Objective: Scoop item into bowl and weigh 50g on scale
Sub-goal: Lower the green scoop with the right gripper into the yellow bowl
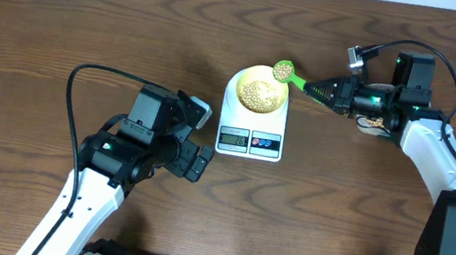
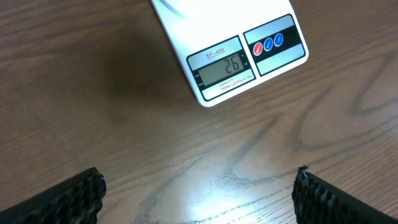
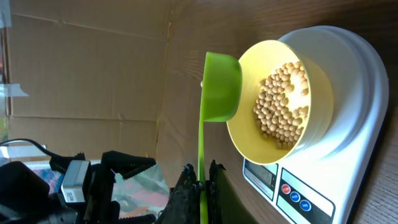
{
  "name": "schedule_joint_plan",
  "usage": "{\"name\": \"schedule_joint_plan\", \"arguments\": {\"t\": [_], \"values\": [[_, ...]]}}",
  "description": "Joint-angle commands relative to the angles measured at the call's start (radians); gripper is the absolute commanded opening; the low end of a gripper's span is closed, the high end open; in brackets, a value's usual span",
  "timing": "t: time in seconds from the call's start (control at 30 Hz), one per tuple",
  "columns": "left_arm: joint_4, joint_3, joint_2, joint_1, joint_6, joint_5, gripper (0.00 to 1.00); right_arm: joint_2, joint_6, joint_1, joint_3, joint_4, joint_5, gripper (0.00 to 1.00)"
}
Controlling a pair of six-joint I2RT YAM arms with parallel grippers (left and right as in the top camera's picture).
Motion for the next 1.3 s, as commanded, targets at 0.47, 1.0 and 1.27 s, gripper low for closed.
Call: {"name": "schedule_joint_plan", "arguments": {"t": [0.47,1.0,1.27], "values": [[0.001,-0.001,0.002,0.004,-0.004,-0.006,0.98,-0.019,-0.016,0.044,0.016,0.003,0.024,0.01],[0.001,-0.001,0.002,0.004,-0.005,-0.006,0.98,-0.019,-0.060,0.083,0.016,0.003,0.063,0.01],[0.001,-0.001,0.002,0.004,-0.005,-0.006,0.98,-0.019,-0.124,0.105,0.016,0.042,0.132,0.01]]}}
